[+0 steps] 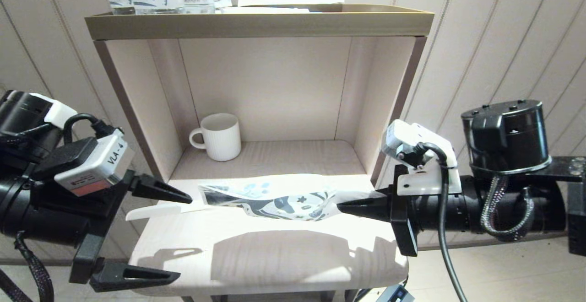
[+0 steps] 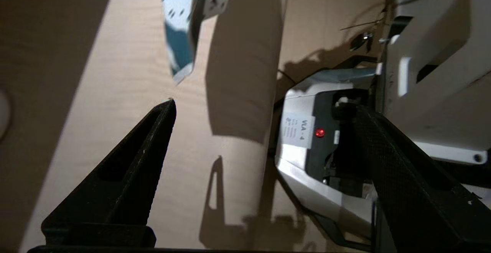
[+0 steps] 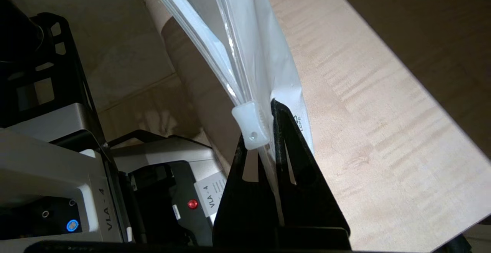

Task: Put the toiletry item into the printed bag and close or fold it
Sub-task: Pick up the comb

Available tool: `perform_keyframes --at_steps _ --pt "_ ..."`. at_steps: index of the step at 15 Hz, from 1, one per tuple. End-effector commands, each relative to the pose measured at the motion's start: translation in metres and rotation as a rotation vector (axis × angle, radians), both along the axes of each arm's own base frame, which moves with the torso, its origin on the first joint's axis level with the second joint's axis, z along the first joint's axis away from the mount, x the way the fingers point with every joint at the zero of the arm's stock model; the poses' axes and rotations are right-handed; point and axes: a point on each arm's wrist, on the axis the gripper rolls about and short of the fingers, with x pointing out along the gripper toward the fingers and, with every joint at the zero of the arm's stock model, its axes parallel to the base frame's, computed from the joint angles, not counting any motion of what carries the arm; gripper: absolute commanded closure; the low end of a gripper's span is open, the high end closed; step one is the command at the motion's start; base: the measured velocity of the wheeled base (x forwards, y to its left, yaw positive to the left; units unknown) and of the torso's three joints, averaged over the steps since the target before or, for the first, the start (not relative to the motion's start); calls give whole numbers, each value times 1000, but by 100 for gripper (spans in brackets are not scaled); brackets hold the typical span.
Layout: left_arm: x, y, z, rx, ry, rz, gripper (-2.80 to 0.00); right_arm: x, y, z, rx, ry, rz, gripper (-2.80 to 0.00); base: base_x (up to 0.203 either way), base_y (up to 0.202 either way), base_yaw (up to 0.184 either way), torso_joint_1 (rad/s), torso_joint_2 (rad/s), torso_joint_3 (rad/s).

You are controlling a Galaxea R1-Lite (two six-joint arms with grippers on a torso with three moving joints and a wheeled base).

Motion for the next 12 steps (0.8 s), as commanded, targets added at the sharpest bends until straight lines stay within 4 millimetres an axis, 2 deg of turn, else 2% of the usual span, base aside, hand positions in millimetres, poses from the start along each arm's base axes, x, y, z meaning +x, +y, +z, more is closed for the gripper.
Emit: perform_keyframes --at_steps 1,4,5,8,12 --pt "-19 15 6 8 -83 70 -280 -4 -4 3 9 -12 -2 0 0 0 0 0 0 0" --pt "-35 28 10 25 -138 159 -280 -8 -7 5 13 -15 -4 0 0 0 0 0 0 0" --pt "-41 30 12 27 -151 178 0 -10 -8 6 15 -17 -4 0 0 0 0 0 0 0" --pt "-54 40 11 74 -177 285 0 -15 -11 8 27 -17 -8 0 0 0 0 0 0 0" --pt "-57 46 8 198 -308 450 0 -21 -14 6 30 -6 -12 0 0 0 0 0 0 0"
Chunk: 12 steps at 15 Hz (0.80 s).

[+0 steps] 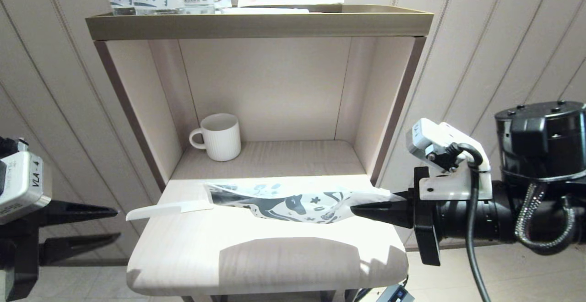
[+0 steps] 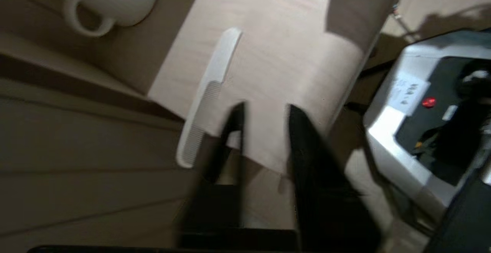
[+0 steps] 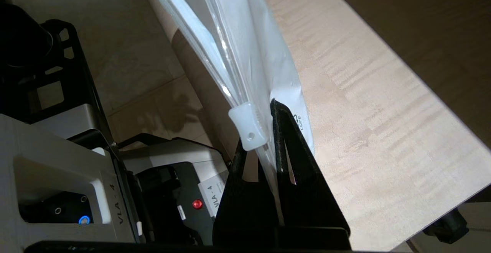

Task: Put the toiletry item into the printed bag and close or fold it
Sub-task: Pick up the comb

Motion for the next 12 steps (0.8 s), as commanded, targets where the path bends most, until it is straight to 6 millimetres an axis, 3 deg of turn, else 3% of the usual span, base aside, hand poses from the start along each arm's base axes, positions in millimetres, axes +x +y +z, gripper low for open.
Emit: perform_keyframes --at_steps 1,5,10,11,12 --pt "0 3 -4 78 -112 102 0 -4 -2 1 6 -7 3 0 0 0 0 0 0 0" --pt "20 7 -29 213 -299 260 0 -6 -4 -1 9 11 -1 0 0 0 0 0 0 0" --pt "15 11 -48 342 -306 231 0 -8 -5 -7 1 33 -3 0 0 0 0 0 0 0" --pt "12 11 -50 353 -307 222 -280 -7 -5 -8 -1 35 -2 0 0 0 0 0 0 0" --pt "8 11 -52 364 -311 214 -280 -7 -4 -9 -3 39 0 0 0 0 0 0 0 0"
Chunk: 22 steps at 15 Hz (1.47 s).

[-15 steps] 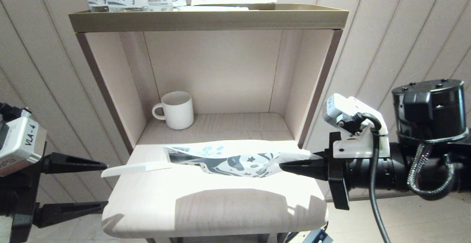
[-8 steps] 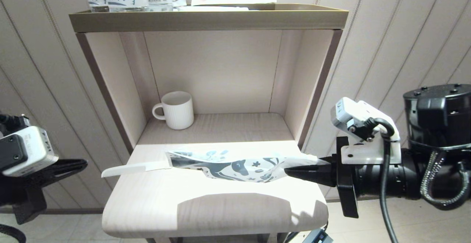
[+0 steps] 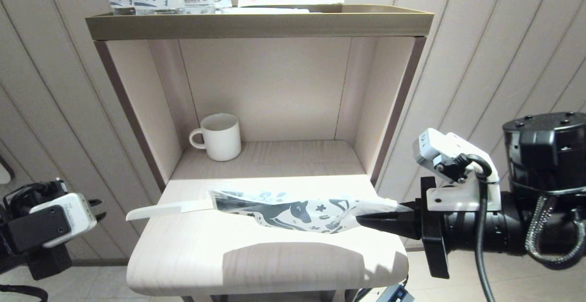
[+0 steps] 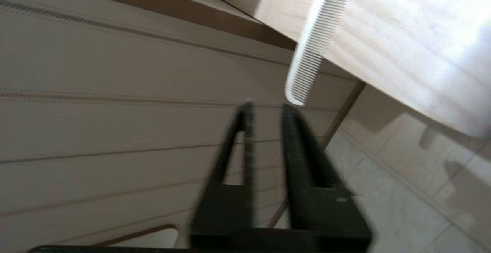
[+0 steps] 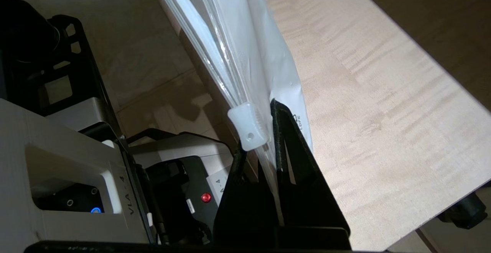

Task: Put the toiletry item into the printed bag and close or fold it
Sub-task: Pick up the comb

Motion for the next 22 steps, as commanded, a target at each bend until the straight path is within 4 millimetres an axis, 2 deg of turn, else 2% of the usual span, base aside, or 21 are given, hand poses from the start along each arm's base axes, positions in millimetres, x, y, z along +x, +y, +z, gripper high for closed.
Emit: perform_keyframes --at_steps 1,4,12,17,22 --pt "-8 0 -7 22 9 -14 -280 0 1 -3 -5 7 5 0 0 0 0 0 0 0" --pt "-16 0 -8 27 -3 -15 -280 -1 -1 -6 -10 15 2 0 0 0 0 0 0 0" --pt "-36 1 -36 81 51 7 -280 -3 -1 -9 -14 24 5 0 0 0 0 0 0 0" --pt "-22 2 -46 197 -21 7 -280 -4 -2 -9 -15 25 7 0 0 0 0 0 0 0" --pt "-5 -6 -58 223 5 -59 -280 -2 -1 -11 -18 31 4 0 0 0 0 0 0 0"
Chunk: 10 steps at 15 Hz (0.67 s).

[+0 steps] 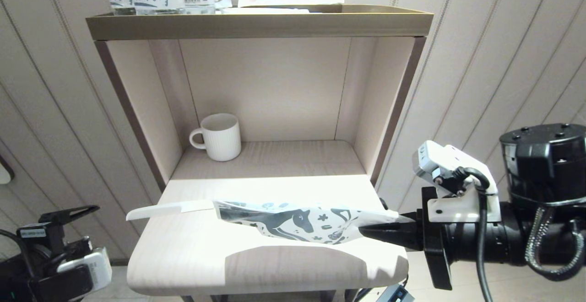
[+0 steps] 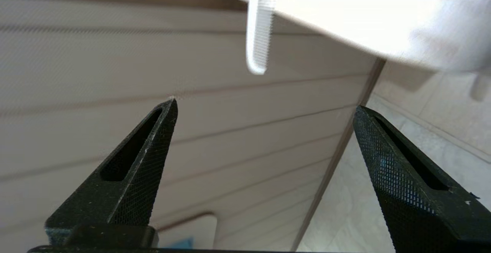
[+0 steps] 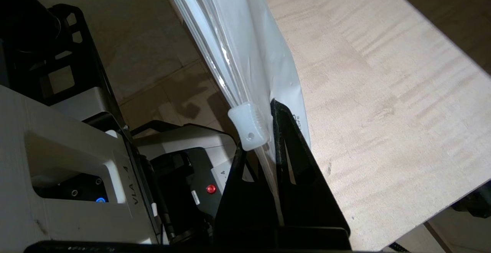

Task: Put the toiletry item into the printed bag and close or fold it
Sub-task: Pick up the comb

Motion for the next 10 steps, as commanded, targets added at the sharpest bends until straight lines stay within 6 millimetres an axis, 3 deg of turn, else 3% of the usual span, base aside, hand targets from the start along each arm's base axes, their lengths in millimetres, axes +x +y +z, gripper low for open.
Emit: perform_keyframes --at_steps 1,6,10 --pt "11 -5 -11 13 45 -27 -280 1 1 -1 -1 3 5 0 0 0 0 0 0 0" --pt "38 -7 -21 5 57 -17 -280 3 -1 -3 -6 10 -6 0 0 0 0 0 0 0" --pt "59 -9 -24 -3 -29 -11 -280 3 -2 -6 -10 19 -9 0 0 0 0 0 0 0"
